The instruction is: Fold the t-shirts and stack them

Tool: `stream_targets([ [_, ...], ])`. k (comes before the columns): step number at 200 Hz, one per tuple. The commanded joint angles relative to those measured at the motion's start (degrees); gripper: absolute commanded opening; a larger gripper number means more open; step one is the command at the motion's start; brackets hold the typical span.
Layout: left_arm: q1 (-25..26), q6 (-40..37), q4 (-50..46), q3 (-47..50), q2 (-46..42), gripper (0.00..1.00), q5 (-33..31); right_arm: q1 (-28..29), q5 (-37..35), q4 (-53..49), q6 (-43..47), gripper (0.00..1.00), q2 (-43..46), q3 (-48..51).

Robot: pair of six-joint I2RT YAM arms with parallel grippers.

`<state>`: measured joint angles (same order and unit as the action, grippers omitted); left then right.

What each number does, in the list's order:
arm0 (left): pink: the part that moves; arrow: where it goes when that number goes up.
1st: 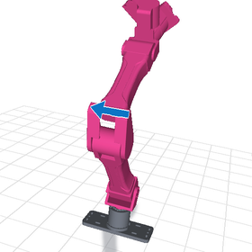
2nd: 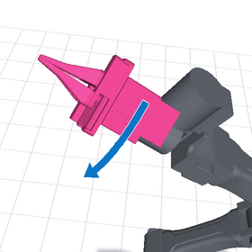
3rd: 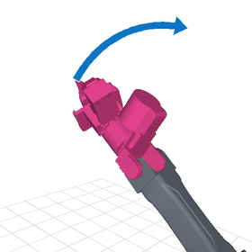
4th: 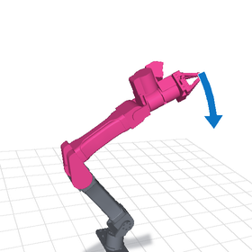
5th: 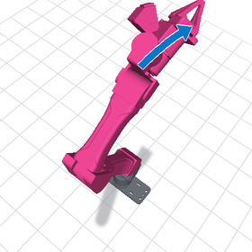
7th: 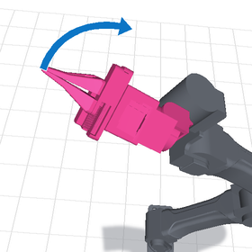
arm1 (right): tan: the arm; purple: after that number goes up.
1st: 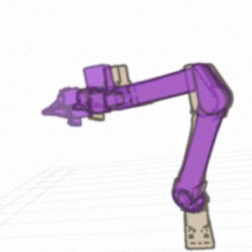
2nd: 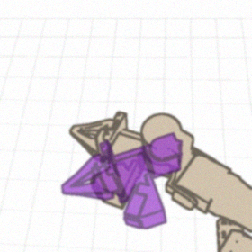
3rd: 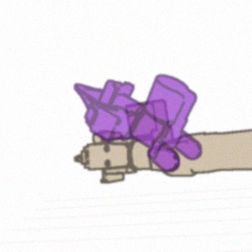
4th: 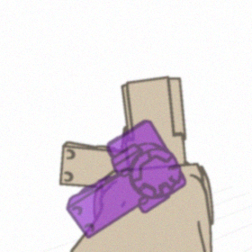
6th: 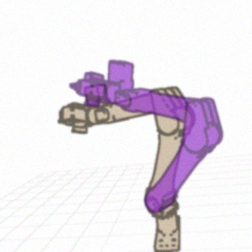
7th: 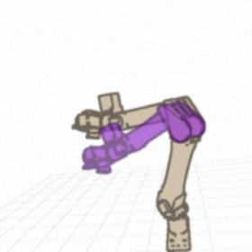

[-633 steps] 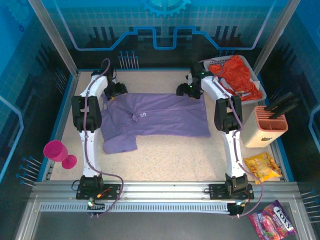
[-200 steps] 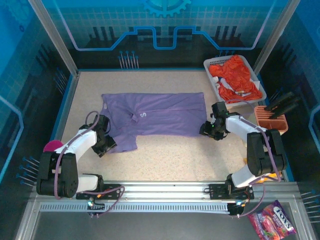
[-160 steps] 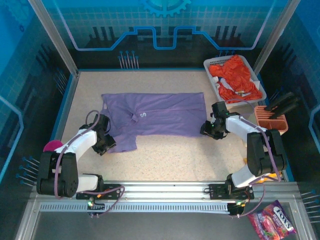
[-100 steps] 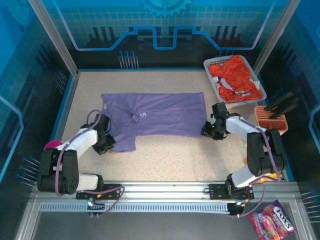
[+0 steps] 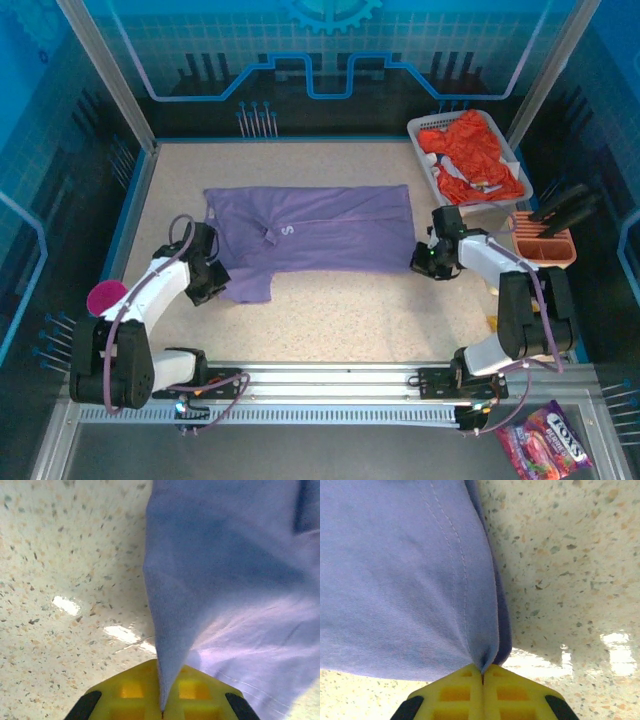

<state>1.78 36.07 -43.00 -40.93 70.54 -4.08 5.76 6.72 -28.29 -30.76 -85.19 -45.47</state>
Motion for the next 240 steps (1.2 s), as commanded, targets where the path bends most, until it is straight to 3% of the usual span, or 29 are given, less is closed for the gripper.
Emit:
stream_targets([
  [1,0.4,-0.4,-4.8,-5.0,-0.8,0.00,1.8,-1.4,1.5,-2.7,2.5,0.00,0.3,-2.7],
  [75,-0.2,-4.0,-7.4,-19.6,6.6,0.00,5.5,-2.8,4.7,-7.1,7.1,0.00,-6.9,-14.7],
  [142,-5.0,-7.3,-7.1,-31.8,17.2,0.00,9.9,-3.8,3.8,-9.9,7.7,0.00,-15.8,-26.7],
  [240,-8.2,-8.7,-8.1,-48.4,31.5,0.00,14.0,-4.3,3.7,-10.5,6.6,0.00,-28.3,-38.6],
])
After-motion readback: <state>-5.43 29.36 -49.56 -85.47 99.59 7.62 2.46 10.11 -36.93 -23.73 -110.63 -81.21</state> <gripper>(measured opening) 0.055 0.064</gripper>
